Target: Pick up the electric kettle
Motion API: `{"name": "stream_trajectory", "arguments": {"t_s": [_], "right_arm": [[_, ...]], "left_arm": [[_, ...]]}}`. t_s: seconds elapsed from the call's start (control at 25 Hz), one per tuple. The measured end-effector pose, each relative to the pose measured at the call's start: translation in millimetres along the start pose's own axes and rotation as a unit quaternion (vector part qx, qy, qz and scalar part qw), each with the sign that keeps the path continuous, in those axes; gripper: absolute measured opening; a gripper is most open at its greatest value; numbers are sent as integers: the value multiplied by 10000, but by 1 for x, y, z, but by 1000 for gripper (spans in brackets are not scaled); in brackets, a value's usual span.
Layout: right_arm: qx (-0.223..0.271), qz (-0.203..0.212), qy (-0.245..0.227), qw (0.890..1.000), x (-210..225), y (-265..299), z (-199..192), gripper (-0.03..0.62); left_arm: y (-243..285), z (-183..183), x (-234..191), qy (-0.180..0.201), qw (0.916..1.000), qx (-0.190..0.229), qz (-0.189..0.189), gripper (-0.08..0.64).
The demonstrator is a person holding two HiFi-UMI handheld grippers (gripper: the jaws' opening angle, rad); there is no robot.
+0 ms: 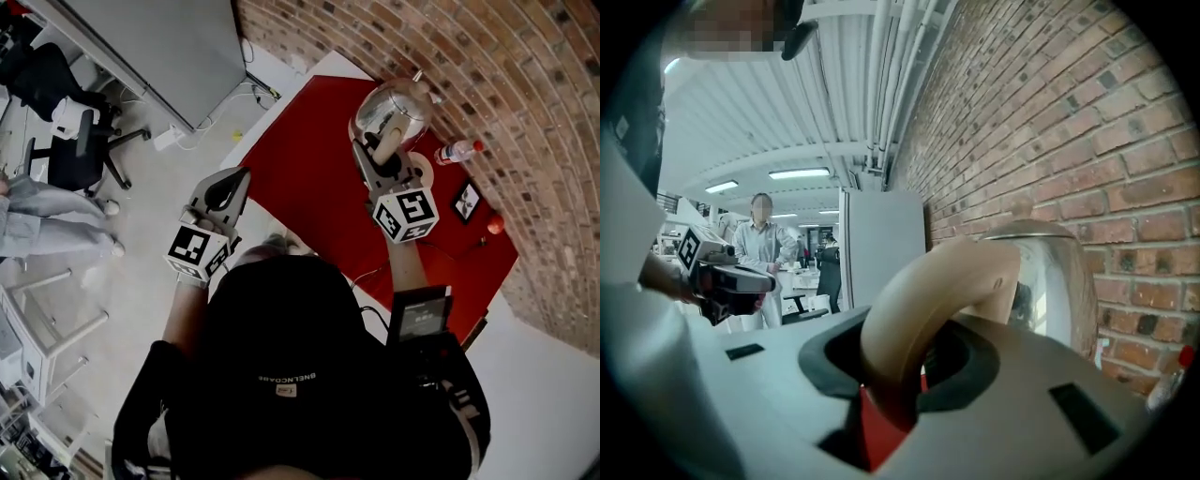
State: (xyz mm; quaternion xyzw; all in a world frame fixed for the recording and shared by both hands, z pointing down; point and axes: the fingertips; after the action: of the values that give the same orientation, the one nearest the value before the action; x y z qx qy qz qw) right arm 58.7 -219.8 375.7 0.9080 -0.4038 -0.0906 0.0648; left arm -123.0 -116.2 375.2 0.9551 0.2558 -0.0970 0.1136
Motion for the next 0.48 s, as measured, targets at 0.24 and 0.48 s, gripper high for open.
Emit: {"name": "stream_trajectory", "arguments": {"t_s": [0.24, 0.48], "right_arm": [[157, 395, -1, 9991, -26, 10, 26, 110], [300, 791, 13, 9964, -55, 19, 48, 110]], "left_arm": [[-11, 12, -11, 40, 9998, 123, 143, 6], [-26, 20, -25, 10, 9992, 233, 330, 6]]}}
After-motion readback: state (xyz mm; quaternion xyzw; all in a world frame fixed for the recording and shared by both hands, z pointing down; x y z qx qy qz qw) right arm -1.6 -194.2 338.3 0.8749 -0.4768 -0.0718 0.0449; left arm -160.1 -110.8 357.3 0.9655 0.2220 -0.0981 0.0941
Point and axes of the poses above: the fingertips, and each gripper's own axes: y forward along the fingers, x to its right, z out of its top, and after that the axes turned 8 degrees about -y, right-handed
